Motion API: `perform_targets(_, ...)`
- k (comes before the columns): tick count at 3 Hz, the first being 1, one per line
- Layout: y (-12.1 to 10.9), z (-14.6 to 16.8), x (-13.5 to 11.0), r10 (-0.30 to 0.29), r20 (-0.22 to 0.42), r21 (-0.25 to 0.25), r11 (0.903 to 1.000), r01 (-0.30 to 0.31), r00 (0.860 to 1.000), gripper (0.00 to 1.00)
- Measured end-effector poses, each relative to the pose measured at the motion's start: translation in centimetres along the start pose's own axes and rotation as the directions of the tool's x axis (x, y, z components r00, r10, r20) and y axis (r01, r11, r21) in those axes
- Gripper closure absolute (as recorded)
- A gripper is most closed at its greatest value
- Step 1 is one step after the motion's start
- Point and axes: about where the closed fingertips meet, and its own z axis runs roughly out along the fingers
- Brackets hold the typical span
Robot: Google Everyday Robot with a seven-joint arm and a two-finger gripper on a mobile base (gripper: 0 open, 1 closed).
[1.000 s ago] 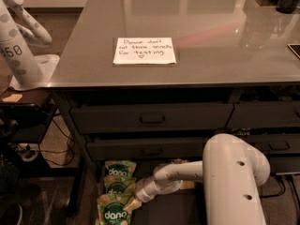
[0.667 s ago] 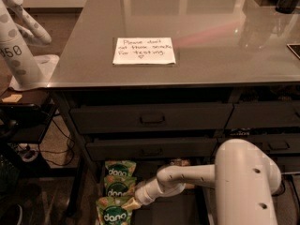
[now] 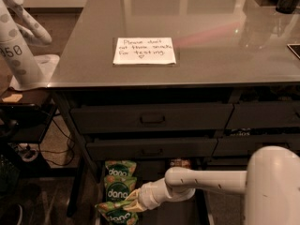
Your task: Pick green rice chip bag from bottom drawer and place on counter
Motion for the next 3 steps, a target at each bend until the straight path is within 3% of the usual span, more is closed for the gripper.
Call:
perform_targets(1, 1.3, -3.0, -2.9, -0.055, 0.021, 0.031, 0.9981, 0.054, 0.998, 1.00)
perform_targets(2, 1.9, -7.1, -7.1, -0.121, 0.040, 0.091, 0.9890, 0.117, 0.992, 1.00)
perform_targets(3, 2.2, -11.6, -13.0, -0.186, 0.028, 0.171, 0.9689, 0.179, 0.982, 1.00)
